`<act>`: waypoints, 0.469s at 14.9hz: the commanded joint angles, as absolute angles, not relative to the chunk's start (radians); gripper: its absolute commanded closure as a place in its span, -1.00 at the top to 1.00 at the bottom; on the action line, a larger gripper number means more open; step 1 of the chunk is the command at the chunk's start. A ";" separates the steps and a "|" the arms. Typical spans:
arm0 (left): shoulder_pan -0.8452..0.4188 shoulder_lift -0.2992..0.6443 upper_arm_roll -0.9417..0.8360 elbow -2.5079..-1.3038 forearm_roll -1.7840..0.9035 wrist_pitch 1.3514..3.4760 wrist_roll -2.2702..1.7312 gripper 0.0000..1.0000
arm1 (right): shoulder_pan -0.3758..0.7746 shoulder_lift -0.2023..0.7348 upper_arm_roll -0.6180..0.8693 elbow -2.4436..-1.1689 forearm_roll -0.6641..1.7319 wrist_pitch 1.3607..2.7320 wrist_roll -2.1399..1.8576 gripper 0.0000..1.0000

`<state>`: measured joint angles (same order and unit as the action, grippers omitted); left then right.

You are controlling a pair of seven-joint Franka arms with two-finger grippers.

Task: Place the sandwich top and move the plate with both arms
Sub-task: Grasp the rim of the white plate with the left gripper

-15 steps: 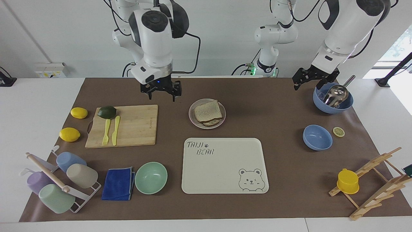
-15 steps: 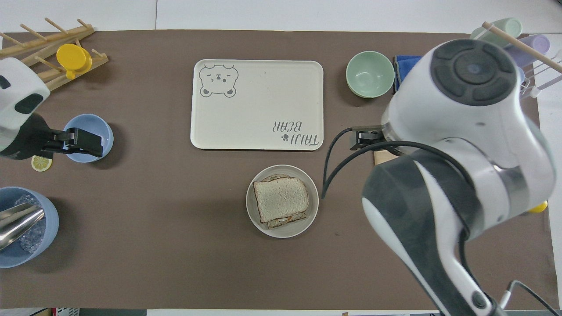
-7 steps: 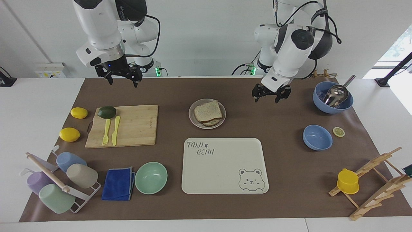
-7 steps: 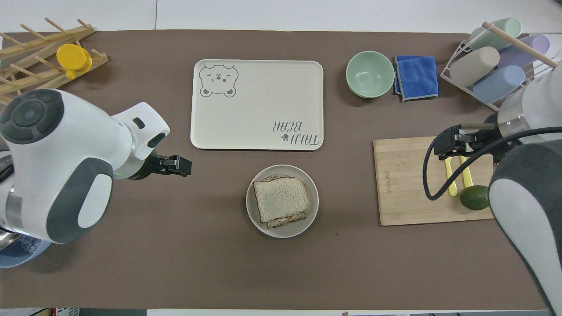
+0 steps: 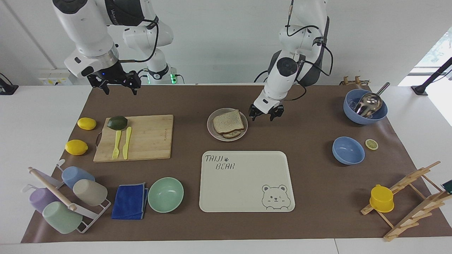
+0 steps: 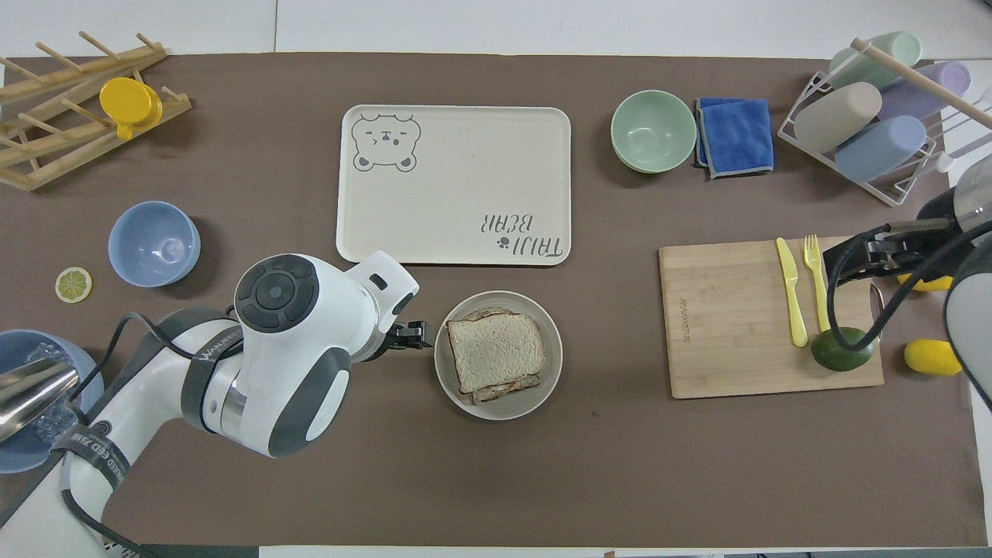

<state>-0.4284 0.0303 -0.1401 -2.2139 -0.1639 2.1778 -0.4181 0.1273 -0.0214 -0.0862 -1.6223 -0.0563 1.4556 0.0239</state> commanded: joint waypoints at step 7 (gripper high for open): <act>-0.535 0.018 -0.124 -2.393 -0.321 2.493 -0.471 0.53 | 0.029 -0.041 -0.025 -1.637 -0.011 1.451 0.012 1.00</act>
